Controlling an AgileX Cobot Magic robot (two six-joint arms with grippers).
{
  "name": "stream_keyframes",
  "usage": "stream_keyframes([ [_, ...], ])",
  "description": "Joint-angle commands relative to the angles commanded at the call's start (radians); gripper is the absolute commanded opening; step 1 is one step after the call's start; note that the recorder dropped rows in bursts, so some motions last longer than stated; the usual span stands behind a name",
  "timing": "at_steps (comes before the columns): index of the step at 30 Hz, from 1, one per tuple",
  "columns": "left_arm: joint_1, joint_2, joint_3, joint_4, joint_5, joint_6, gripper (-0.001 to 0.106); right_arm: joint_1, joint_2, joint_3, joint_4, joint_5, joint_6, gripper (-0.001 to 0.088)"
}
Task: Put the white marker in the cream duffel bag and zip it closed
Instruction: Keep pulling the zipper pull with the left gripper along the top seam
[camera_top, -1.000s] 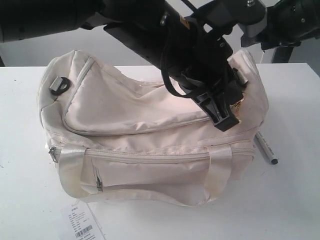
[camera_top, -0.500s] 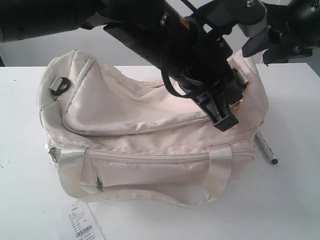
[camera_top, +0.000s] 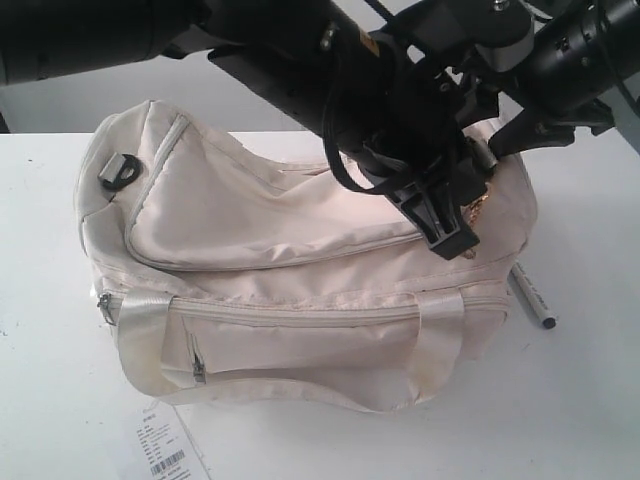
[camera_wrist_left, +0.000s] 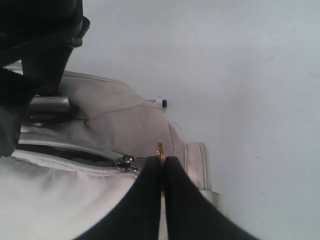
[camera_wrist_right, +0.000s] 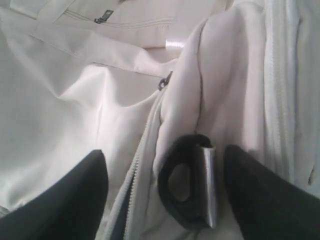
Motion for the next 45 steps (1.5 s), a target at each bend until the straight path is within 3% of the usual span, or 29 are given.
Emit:
stream_keyframes([
  [5, 0.000, 0.000, 0.000, 0.000, 0.000, 0.000, 0.000, 0.024, 0.030, 0.000, -0.051, -0.041, 0.022, 0.0618],
  [8, 0.000, 0.000, 0.000, 0.000, 0.000, 0.000, 0.000, 0.026, 0.050, 0.000, -0.053, -0.058, 0.032, 0.0563],
  [10, 0.000, 0.000, 0.000, 0.000, 0.000, 0.000, 0.000, 0.026, 0.056, 0.000, -0.053, -0.069, 0.044, 0.0457],
  [12, 0.000, 0.000, 0.000, 0.000, 0.000, 0.000, 0.000, 0.026, 0.056, 0.000, -0.051, -0.071, 0.044, 0.0281],
  [14, 0.000, 0.000, 0.000, 0.000, 0.000, 0.000, 0.000, 0.026, 0.056, 0.000, -0.051, -0.071, 0.044, 0.0029],
  [15, 0.000, 0.000, 0.000, 0.000, 0.000, 0.000, 0.000, 0.026, 0.056, 0.000, -0.051, -0.073, 0.044, 0.0005],
  [45, 0.000, -0.023, 0.000, -0.090, 0.112, 0.002, 0.000, 0.026, 0.056, 0.000, -0.030, -0.146, 0.073, 0.0000],
])
